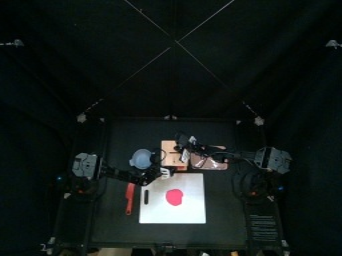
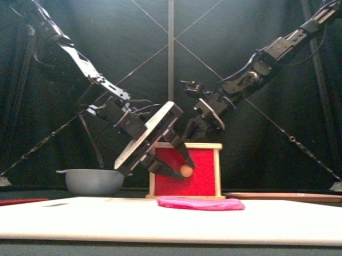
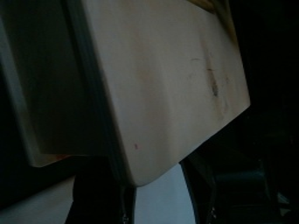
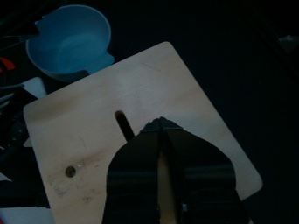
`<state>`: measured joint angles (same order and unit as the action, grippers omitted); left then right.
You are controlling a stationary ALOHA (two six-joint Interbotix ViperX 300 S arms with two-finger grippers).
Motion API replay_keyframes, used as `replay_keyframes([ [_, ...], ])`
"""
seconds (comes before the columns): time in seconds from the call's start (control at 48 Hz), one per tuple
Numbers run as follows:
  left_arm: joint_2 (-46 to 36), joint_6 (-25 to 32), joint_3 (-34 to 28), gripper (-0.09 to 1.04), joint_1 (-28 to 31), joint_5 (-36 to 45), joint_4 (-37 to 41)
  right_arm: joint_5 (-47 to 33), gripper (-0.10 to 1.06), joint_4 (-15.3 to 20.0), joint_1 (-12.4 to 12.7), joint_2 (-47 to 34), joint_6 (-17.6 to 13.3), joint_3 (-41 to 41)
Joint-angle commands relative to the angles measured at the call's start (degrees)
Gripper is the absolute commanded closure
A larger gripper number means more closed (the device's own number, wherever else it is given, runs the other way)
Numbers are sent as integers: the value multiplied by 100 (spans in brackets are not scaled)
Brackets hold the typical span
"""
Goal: Get the cutter from the drawer then cut the dough then place the extra dough in the bowl
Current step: Open the drawer
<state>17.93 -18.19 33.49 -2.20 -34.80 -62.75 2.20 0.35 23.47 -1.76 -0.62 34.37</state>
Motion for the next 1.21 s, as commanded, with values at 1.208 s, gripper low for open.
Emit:
replay_keyframes([
  [1.208,-114,0,-70,22,-668,97,-598,158,94,97,-44,-35,-9,26],
])
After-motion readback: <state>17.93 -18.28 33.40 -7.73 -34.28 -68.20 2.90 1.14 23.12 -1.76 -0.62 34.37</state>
